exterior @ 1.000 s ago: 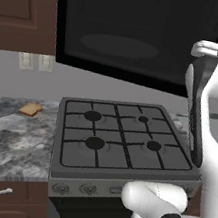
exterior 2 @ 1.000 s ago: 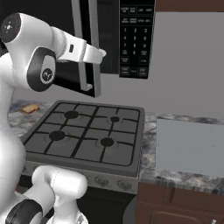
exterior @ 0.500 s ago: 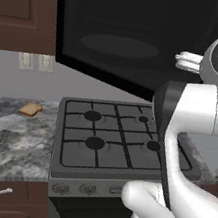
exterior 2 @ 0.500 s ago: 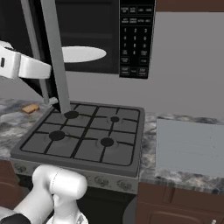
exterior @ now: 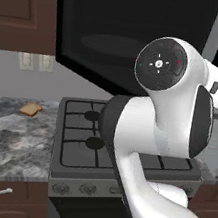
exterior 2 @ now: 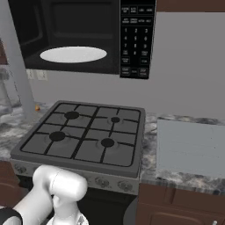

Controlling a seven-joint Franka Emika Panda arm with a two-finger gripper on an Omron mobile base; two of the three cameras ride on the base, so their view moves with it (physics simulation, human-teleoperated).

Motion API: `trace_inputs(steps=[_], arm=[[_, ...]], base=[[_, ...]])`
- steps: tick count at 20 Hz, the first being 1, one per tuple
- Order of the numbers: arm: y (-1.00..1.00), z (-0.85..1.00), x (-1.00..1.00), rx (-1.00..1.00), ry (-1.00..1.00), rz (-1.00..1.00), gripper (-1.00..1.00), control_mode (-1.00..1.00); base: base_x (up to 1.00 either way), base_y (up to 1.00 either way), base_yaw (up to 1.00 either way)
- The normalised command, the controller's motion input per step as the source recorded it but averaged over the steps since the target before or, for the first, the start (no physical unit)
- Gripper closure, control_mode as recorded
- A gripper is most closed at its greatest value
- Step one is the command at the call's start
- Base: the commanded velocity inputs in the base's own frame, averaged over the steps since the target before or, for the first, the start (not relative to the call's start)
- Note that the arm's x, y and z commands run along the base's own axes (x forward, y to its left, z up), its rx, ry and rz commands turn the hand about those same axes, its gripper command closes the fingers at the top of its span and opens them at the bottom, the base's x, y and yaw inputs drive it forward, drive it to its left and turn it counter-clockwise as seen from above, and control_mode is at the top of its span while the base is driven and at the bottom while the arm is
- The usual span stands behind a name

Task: Place the sponge inside the microwave to prepare for sanitizing.

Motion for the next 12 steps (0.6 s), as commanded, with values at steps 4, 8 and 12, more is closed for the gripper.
trace_inputs(steps=[4, 8, 12], arm=[[0.75, 0.00, -0.17, -0.01, 0.00, -0.20, -1.00, -1.00], [0.28, 0.00, -0.04, -0.01, 0.00, -0.10, -1.00, -1.00], [0.18, 0.00, 0.00, 0.00, 0.00, -0.04, -1.00, -1.00]], base=[[0.00, 0.00, 0.00], [0.00, 0.00, 0.00], [0.00, 0.00, 0.00]])
